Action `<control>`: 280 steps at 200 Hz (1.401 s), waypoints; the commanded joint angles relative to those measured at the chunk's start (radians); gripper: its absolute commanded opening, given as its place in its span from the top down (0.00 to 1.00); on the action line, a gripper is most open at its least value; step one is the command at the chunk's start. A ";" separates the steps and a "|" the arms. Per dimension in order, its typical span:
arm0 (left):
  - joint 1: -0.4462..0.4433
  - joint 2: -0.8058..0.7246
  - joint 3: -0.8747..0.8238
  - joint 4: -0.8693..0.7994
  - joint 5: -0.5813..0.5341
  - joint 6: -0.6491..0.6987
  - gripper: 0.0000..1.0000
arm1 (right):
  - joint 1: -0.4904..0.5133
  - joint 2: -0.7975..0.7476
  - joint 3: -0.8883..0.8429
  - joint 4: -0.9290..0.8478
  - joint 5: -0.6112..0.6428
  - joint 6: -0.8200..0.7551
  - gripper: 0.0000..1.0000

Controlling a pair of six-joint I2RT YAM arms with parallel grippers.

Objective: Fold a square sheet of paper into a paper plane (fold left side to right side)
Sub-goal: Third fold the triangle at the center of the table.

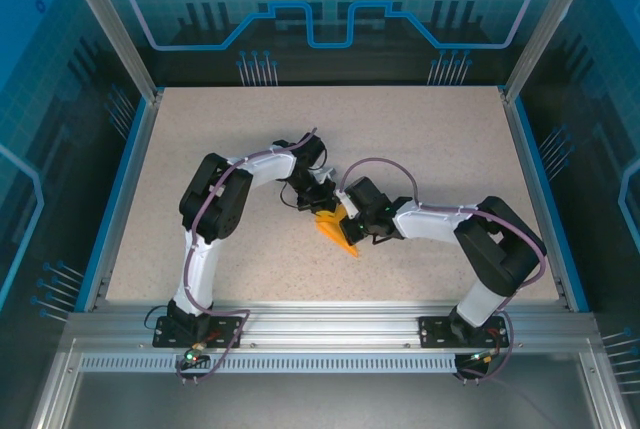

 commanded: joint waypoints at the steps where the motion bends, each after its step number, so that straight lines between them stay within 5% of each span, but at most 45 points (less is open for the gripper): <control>1: -0.013 0.047 0.001 -0.029 -0.054 0.015 0.96 | -0.010 0.022 0.029 -0.019 -0.002 0.009 1.00; 144: 0.044 -0.029 0.137 -0.112 -0.054 0.049 0.71 | 0.019 0.071 0.019 -0.125 -0.040 0.002 1.00; 196: 0.080 -0.208 -0.072 0.013 -0.075 0.009 0.81 | 0.026 0.082 0.029 -0.132 -0.033 0.000 1.00; 280: 0.035 -0.342 -0.365 0.254 0.098 -0.089 0.89 | 0.028 0.097 0.042 -0.155 -0.027 -0.002 1.00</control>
